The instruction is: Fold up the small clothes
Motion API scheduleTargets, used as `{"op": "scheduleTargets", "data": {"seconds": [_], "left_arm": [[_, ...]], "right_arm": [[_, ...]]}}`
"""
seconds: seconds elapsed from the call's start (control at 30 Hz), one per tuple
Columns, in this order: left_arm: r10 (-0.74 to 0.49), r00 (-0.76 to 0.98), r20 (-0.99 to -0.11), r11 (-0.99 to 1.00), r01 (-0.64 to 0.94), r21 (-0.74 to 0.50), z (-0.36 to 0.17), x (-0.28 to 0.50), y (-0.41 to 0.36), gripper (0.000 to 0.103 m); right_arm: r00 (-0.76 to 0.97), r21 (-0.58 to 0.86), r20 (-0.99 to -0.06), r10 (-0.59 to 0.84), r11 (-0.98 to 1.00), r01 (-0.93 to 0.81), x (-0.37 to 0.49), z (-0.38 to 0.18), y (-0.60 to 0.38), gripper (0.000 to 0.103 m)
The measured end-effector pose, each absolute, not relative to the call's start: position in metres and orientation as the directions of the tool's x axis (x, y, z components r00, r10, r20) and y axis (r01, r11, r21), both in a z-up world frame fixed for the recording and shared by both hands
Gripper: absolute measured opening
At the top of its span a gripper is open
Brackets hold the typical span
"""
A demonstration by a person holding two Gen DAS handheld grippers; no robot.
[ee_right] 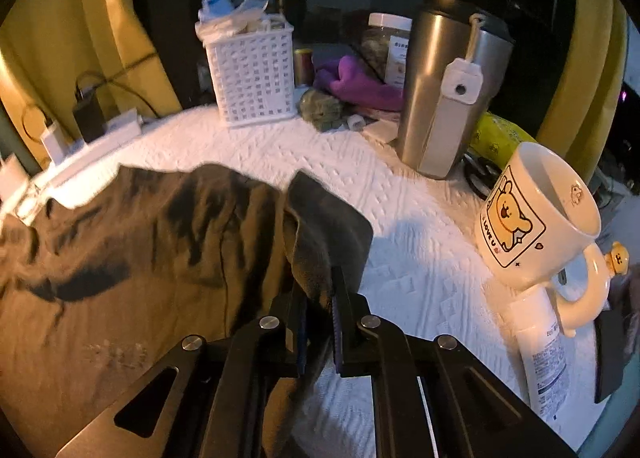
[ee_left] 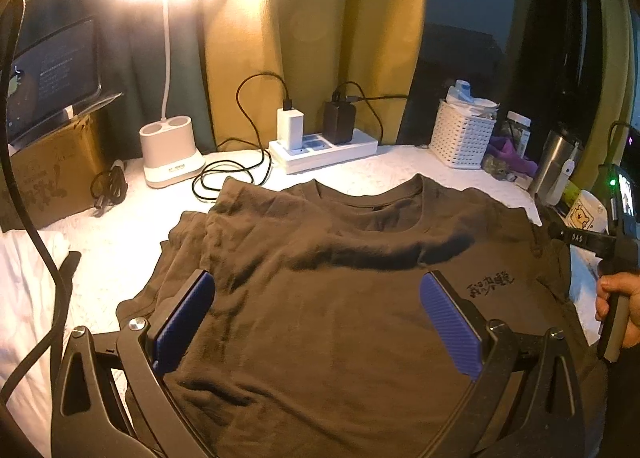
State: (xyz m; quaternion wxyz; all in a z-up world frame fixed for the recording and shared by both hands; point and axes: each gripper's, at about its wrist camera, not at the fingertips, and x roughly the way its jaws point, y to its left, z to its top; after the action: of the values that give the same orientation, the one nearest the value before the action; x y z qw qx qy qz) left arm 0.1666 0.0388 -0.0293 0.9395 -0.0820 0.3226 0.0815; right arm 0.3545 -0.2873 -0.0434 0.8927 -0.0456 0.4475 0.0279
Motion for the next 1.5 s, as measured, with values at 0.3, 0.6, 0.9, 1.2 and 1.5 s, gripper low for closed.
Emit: {"op": "scheduleTargets", "data": {"seconds": [0.3,0.6,0.9,1.2,1.5], "left_arm": [[0.106,0.794,-0.598,0.96,-0.238,-0.147,-0.029,0.152,0.061,0.101],[0.105,0.791,-0.602,0.949,-0.261,-0.178,-0.036,0.136,0.085,0.101],[0.103,0.795,-0.598,0.945,-0.265,-0.191,-0.037,0.127,0.089,0.101],[0.124,0.821,-0.557,0.95,-0.261,-0.172,-0.017,0.117,0.077,0.101],[0.113,0.816,-0.567,0.957,-0.244,-0.16,-0.017,0.103,0.056,0.101]], "right_arm": [[0.637,0.007,-0.761,0.126,0.983,-0.186,0.346,-0.007,-0.253,0.009],[0.575,0.01,-0.796,0.189,0.954,-0.3,0.337,-0.023,-0.191,0.009],[0.484,0.031,-0.848,0.213,0.934,-0.356,0.341,-0.061,-0.167,0.009],[0.521,-0.023,-0.833,0.187,0.929,-0.369,0.339,-0.036,-0.179,0.021],[0.614,-0.106,-0.779,0.126,0.939,-0.327,0.291,-0.008,-0.212,0.099]]}}
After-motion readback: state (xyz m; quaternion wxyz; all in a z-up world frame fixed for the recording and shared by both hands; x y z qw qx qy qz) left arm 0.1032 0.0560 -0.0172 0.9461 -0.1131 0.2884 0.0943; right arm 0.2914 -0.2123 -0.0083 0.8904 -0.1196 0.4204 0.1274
